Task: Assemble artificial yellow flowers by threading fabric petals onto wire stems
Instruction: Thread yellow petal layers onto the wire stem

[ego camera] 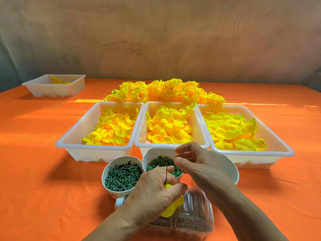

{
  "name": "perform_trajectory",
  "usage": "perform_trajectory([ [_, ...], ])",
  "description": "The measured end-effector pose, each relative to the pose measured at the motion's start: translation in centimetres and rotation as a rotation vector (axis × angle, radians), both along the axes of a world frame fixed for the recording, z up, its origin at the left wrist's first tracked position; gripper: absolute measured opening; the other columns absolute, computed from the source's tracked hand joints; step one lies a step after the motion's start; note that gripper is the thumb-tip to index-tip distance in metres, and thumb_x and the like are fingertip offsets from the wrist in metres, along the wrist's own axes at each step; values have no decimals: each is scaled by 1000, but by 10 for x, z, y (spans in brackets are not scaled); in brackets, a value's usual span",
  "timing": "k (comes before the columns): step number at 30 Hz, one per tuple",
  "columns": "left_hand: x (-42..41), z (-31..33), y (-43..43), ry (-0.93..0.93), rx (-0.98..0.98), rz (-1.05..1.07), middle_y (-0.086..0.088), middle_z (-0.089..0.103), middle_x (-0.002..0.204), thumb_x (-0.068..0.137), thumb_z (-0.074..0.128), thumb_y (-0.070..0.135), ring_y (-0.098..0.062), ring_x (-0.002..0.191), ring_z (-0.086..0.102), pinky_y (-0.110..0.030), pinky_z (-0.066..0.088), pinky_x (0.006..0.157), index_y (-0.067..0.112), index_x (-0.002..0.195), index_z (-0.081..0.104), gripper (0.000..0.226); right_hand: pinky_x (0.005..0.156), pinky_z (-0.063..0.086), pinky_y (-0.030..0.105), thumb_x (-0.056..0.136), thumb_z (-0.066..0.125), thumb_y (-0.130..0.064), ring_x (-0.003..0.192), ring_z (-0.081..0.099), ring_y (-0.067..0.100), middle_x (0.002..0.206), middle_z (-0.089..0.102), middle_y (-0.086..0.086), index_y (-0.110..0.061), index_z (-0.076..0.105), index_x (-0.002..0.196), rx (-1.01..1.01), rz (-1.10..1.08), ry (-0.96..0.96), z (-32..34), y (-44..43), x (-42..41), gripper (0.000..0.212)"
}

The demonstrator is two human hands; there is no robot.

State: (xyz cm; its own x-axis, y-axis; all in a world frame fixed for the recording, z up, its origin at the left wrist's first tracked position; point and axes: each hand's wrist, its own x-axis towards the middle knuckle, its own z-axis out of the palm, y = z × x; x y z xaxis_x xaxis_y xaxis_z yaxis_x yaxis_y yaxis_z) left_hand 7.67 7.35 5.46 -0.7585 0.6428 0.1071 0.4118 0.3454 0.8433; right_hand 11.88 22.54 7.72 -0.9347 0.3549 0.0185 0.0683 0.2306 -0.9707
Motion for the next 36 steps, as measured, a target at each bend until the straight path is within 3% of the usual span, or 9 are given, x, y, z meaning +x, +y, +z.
perform_trajectory([
  [3,0,-1,-1,12,-11,-9,38,57,101,80,72,48,28,122,35,-28,27,116,40,81,76,9,67,45,15,87,67,-19,73,62,-6,90,68,-7,-29,64,98,6,13,7,-1,2,-3,16],
  [7,2,1,-1,-31,-67,36,17,50,144,78,71,50,2,141,27,-28,17,113,48,80,73,4,67,46,17,87,67,-19,69,60,-5,85,67,-8,-29,64,96,64,-16,25,3,10,-12,14],
  [10,2,-1,-2,-61,-73,38,22,47,144,77,72,54,0,141,23,-30,15,110,49,77,72,4,67,45,20,87,68,-18,68,59,-6,84,67,-10,-27,65,95,158,-88,55,12,31,-22,12],
  [13,2,-3,-1,-64,-61,45,25,47,141,75,72,54,4,137,22,-29,15,107,51,74,71,3,70,46,29,86,66,-19,80,63,10,86,66,-9,-25,65,97,341,-260,44,23,75,-39,12],
  [19,-1,-5,0,-73,-44,43,34,42,134,69,70,60,11,134,22,-24,16,107,55,69,70,5,95,44,38,85,57,-16,119,54,36,129,61,15,-16,60,125,750,-551,-363,16,180,-80,40],
  [25,-1,-6,1,-70,-41,39,37,40,127,66,72,60,20,128,23,-15,16,104,54,66,69,6,93,44,38,87,58,-25,124,45,39,132,56,16,-18,59,127,932,-492,-710,-19,207,-101,41],
  [28,-1,-7,0,-67,-47,41,39,40,126,71,75,54,31,118,13,-12,14,101,53,66,70,7,92,45,37,86,61,-25,120,50,37,128,59,14,-24,64,121,970,-505,-659,-24,206,-105,35],
  [33,-3,-9,-1,-82,-32,47,44,41,120,73,78,51,25,124,18,-23,17,107,51,68,72,8,89,46,37,85,56,-23,113,52,40,120,63,14,-26,71,106,875,-587,-479,-18,207,-100,26],
  [36,-3,-9,-1,-88,-33,51,40,44,122,73,78,50,17,130,25,-24,18,107,50,69,72,7,96,43,41,90,52,-32,121,46,42,130,57,16,-27,69,117,794,-611,-391,-11,208,-93,32],
])
